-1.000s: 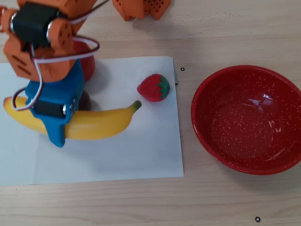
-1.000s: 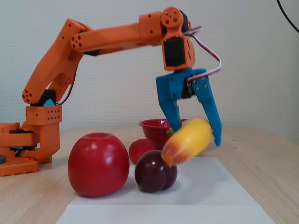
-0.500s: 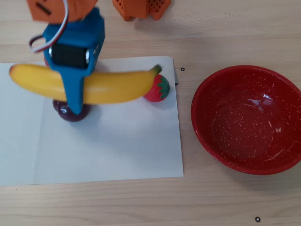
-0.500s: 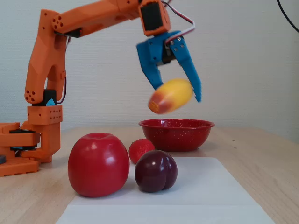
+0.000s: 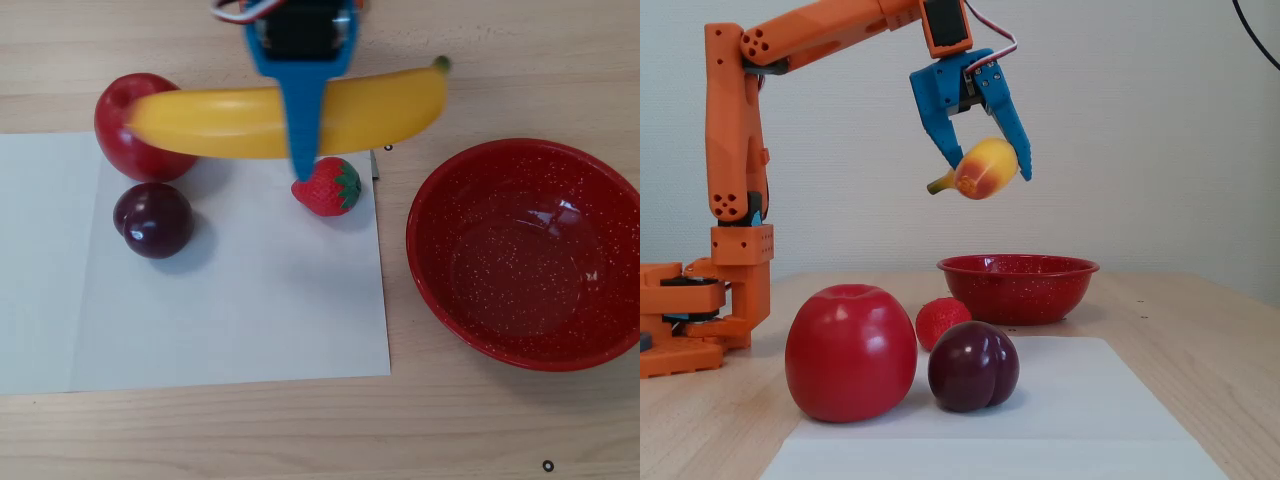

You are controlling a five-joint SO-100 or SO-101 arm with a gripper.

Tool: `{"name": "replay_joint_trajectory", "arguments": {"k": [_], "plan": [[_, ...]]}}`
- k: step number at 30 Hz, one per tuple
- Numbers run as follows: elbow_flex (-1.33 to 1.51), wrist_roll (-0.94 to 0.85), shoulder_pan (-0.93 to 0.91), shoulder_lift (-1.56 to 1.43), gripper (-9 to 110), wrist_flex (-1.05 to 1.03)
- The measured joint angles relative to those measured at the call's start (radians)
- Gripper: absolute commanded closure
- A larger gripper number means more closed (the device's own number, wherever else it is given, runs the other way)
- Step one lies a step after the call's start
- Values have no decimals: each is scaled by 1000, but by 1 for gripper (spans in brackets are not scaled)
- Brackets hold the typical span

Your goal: Grasp the banana and put it in the red bowl

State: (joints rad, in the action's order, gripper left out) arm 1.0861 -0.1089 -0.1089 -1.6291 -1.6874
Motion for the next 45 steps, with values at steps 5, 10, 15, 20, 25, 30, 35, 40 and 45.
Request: {"name": "replay_joint_trajectory", "arguments": {"k": [5, 10, 15, 20, 25, 30, 35, 40, 45], "plan": [[-60, -69, -129, 2, 101, 0], [-104, -104, -262, 2, 101, 6], [-104, -120, -387, 3, 101, 110], [8, -120, -463, 20, 101, 268], [170, -110, -469, 72, 101, 472], [295, -57, -468, 101, 90, 646], [371, -38, -468, 132, 75, 710], [376, -35, -468, 129, 67, 733], [410, -25, -466, 130, 66, 739]]}}
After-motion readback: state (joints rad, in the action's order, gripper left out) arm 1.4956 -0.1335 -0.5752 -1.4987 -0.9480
